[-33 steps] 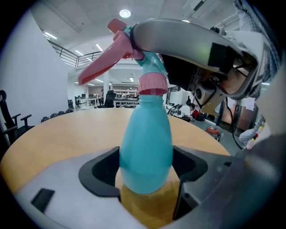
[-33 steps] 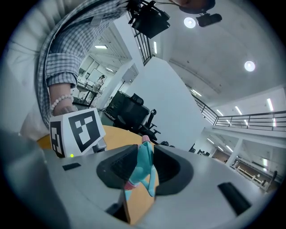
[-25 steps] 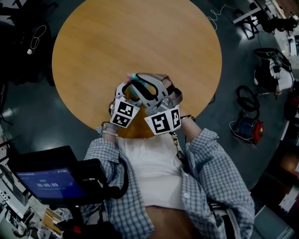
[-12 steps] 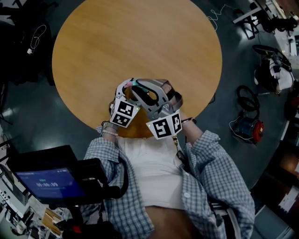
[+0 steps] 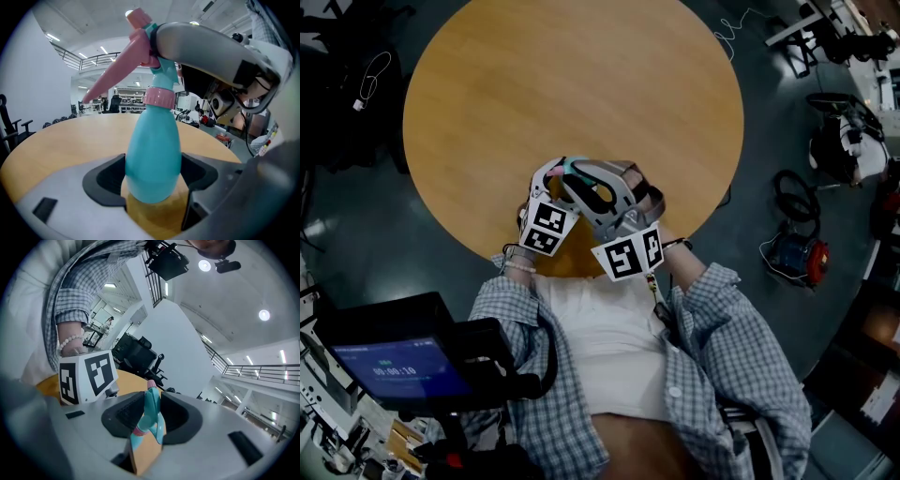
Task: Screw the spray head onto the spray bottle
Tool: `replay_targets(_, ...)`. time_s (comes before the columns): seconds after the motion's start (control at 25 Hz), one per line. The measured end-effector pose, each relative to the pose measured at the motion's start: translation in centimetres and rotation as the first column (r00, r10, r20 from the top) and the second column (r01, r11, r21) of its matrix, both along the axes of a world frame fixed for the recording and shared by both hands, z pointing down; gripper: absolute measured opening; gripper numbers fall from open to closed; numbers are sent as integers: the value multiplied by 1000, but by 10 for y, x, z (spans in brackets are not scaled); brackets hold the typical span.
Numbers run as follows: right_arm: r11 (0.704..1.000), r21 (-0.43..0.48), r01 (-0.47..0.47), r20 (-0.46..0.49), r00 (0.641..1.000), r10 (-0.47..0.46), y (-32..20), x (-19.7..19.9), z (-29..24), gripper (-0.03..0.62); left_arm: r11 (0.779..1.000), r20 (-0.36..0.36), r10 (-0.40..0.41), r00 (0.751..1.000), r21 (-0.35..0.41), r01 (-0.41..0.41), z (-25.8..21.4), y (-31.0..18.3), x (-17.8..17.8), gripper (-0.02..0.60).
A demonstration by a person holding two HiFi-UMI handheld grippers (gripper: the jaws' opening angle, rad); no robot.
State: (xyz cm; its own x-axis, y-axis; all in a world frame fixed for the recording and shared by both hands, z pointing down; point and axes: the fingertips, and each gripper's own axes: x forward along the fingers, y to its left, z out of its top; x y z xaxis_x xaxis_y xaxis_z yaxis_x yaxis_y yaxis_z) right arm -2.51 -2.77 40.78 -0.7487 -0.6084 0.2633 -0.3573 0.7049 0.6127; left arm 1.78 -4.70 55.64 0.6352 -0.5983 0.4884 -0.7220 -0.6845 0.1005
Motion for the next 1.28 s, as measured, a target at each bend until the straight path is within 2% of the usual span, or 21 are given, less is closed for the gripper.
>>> replay_targets(0.52, 998, -29, 47, -68, 996, -49, -6, -9, 0, 101, 1000, -5, -17, 1000, -7, 17, 0, -2, -2, 374)
replay_targets(0.84, 999, -31, 13, -59, 998, -15, -6, -4, -1, 102, 1000, 5, -13, 1000, 3, 13, 0, -3, -1, 374)
replay_targets(1.08, 994, -106, 5, -36, 999, -8, -7, -6, 1, 107, 1000, 5, -9, 1000, 3, 9, 1, -2, 0, 374)
replay_targets(1.2, 986, -164, 14, -18, 1000, -17, -7, -5, 1, 163, 1000, 4, -9, 1000, 6, 9, 1, -2, 0, 374)
replay_targets(1.28, 974, -228, 12, 31, 1000, -5, -9, 0, -5, 187, 1000, 3, -7, 1000, 6, 7, 0, -3, 1, 374)
